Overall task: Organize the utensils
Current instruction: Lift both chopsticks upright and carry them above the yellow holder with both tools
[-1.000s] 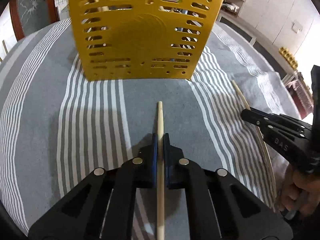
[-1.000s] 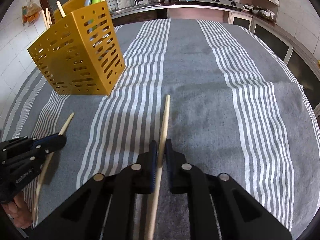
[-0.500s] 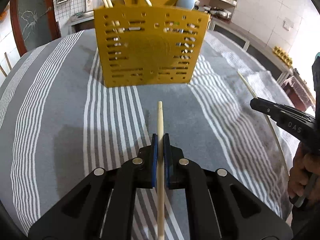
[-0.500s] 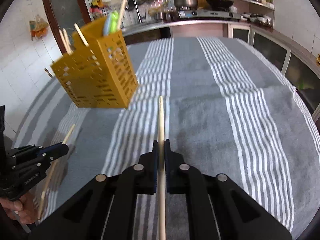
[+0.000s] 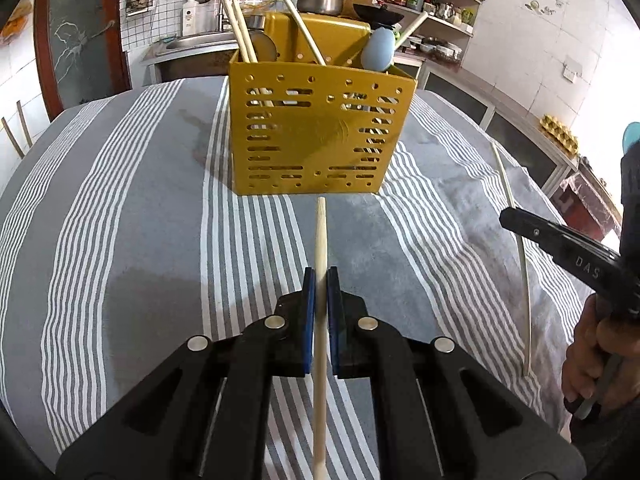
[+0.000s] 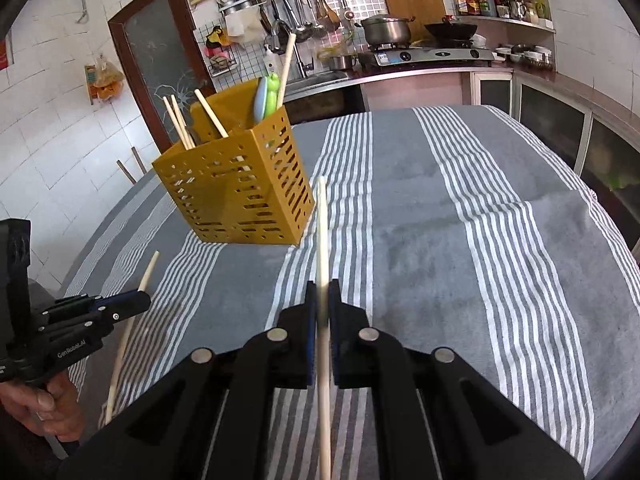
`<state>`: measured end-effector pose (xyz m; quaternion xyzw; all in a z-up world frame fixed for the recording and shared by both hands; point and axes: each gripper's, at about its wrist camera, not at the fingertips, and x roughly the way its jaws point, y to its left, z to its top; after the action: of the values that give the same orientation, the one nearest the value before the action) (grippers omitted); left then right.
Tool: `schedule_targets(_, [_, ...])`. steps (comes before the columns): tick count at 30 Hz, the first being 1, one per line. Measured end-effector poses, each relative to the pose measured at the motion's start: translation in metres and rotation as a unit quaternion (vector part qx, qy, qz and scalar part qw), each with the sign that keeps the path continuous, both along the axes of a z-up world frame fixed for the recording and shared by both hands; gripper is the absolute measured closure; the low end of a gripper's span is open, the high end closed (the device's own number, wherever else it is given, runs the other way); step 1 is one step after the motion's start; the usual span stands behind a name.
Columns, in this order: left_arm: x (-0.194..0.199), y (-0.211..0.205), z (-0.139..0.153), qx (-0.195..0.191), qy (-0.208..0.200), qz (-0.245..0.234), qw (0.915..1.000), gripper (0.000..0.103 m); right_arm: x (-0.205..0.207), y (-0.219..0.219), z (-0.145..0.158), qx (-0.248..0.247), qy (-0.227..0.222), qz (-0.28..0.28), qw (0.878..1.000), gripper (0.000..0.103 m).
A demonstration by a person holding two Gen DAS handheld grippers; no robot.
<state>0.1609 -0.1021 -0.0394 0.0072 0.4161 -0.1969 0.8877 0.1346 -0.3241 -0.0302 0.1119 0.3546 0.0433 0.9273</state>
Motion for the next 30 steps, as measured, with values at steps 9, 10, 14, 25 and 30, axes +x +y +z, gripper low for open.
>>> schedule_targets(9, [-0.002,0.012,0.023,-0.02,-0.018,0.01,0.9996,0.098,-0.01,0.0,0.016,-0.002,-0.025,0.005,1.0,0.097])
schedule_targets(10, [-0.003,0.013,0.026,-0.021,-0.021,0.012,0.9995,0.098,-0.01,0.001,0.018,-0.003,-0.028,0.005,1.0,0.097])
schedule_targets(14, [-0.008,0.019,0.038,-0.024,-0.035,0.016,0.999,0.098,-0.015,0.004,0.027,-0.006,-0.04,0.009,0.999,0.097])
schedule_targets(25, [-0.02,0.035,0.068,-0.031,-0.075,0.019,0.9966,0.098,-0.027,0.012,0.052,-0.024,-0.074,0.017,0.997,0.097])
schedule_targets(30, [-0.023,0.04,0.076,-0.031,-0.087,0.023,0.9955,0.098,-0.031,0.017,0.062,-0.032,-0.086,0.022,0.996,0.097])
